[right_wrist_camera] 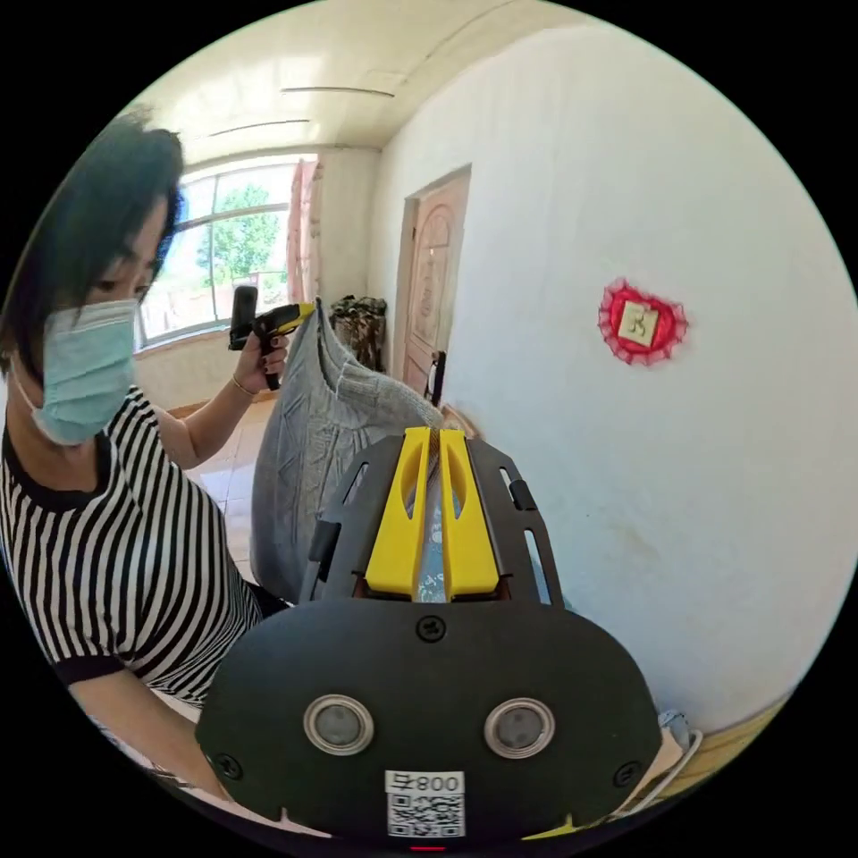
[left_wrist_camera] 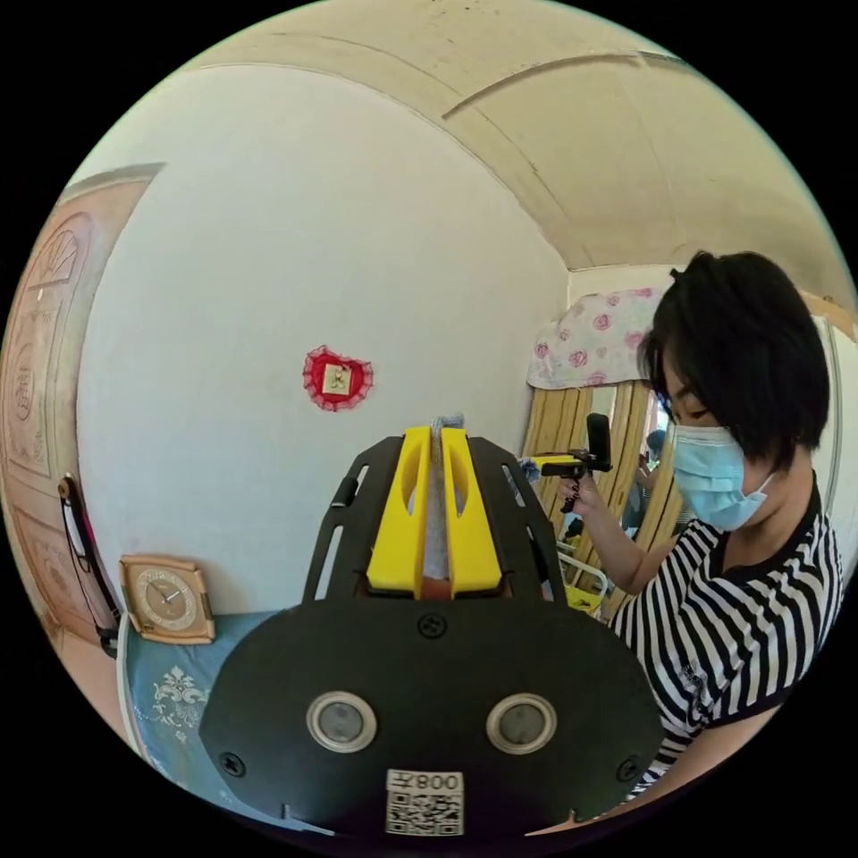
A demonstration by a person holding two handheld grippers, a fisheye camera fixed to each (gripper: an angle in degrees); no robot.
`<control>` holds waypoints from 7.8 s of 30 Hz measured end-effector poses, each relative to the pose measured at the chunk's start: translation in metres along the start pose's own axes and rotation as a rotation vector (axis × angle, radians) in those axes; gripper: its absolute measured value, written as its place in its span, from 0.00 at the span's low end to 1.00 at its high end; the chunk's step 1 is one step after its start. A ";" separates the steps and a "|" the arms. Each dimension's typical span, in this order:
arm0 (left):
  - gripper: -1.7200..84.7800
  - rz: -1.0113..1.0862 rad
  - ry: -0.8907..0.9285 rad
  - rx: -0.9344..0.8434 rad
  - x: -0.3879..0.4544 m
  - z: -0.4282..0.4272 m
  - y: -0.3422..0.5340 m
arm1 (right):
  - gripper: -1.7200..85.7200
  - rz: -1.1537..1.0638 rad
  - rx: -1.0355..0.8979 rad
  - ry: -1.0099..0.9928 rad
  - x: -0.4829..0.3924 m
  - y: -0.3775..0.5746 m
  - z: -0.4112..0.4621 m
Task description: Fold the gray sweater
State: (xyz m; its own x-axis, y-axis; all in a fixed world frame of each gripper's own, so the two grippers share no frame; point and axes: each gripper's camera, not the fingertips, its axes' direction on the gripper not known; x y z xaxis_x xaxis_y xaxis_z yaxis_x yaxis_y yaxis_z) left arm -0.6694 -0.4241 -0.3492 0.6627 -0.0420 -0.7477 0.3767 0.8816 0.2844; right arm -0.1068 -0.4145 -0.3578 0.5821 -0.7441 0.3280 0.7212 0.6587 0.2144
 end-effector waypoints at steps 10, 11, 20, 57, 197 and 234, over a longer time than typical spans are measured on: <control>0.08 -0.489 -0.176 -0.459 -0.303 0.142 0.102 | 0.09 0.641 -0.586 0.007 0.264 0.064 0.331; 0.09 -0.522 -0.172 -0.528 -0.324 0.143 0.132 | 0.09 0.700 -0.598 -0.038 0.275 0.091 0.353; 0.12 -1.121 -0.269 -1.080 -0.446 0.090 0.378 | 0.11 1.187 -0.873 -0.242 0.263 0.321 0.466; 0.04 -0.843 -0.689 -1.025 -0.768 0.105 0.384 | 0.02 1.010 -0.935 -0.085 0.524 0.400 0.673; 0.11 -0.604 0.245 -1.302 -0.546 0.831 0.608 | 0.12 1.095 -0.769 0.334 0.633 0.676 0.680; 0.04 -0.916 0.775 -1.027 -0.525 1.187 0.550 | 0.15 1.653 0.328 -0.241 0.598 0.903 0.684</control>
State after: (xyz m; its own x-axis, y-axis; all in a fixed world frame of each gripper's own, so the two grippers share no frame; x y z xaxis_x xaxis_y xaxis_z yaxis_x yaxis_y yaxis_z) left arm -0.0423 -0.4751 0.9121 -0.1345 -0.7607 -0.6350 -0.3473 0.6364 -0.6888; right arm 0.6355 -0.1877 0.6614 0.4879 0.7194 0.4944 -0.6698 0.6718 -0.3164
